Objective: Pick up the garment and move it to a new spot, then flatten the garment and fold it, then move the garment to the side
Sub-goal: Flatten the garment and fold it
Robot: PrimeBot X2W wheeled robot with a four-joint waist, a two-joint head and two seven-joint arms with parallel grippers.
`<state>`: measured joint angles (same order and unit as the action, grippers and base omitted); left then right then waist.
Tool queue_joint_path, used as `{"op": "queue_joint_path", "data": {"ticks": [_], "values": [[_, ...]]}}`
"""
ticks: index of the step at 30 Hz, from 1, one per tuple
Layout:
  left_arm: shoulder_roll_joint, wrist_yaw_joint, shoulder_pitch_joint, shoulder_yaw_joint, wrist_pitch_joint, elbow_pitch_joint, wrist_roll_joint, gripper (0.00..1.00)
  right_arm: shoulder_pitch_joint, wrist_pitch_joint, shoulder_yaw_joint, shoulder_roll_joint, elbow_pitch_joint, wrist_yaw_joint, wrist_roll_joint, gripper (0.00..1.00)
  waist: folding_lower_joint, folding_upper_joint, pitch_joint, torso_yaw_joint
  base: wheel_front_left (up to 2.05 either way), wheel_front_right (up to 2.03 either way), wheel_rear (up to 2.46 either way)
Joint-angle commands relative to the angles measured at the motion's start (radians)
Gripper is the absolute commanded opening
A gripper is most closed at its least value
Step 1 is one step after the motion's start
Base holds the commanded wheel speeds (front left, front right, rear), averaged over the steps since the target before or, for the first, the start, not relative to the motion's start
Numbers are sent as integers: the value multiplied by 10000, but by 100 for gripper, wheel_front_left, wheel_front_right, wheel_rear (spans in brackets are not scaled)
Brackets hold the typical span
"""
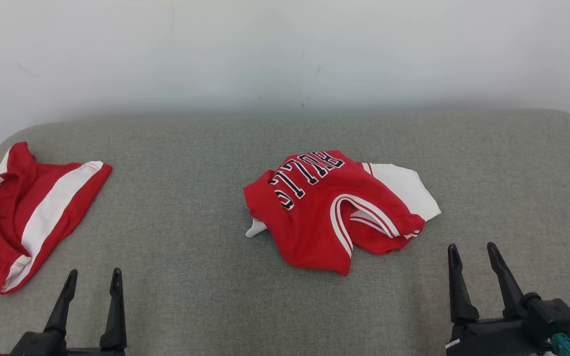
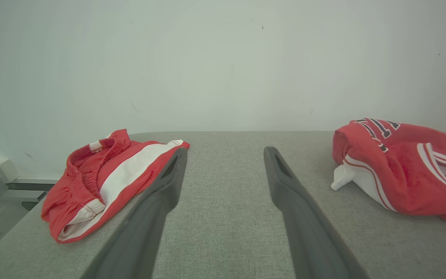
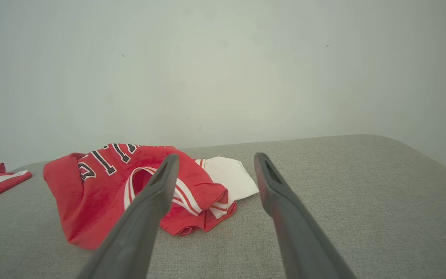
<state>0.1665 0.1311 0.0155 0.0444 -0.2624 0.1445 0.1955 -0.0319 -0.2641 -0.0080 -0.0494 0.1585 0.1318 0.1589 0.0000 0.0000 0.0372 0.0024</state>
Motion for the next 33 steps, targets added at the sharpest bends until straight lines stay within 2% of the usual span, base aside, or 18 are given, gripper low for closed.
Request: {"op": "queue_joint_path", "data": {"ticks": [1, 33], "values": [[13, -10, 45, -12, -36, 27, 11, 100, -43, -6, 4, -17, 25, -22, 10, 100, 0, 0, -26, -2, 0, 0, 0], [-112, -9, -99, 64, -36, -20, -88, 100, 32, -6, 57, -17, 113, -22, -73, 100, 0, 0, -170, -14, 0, 0, 0]]}}
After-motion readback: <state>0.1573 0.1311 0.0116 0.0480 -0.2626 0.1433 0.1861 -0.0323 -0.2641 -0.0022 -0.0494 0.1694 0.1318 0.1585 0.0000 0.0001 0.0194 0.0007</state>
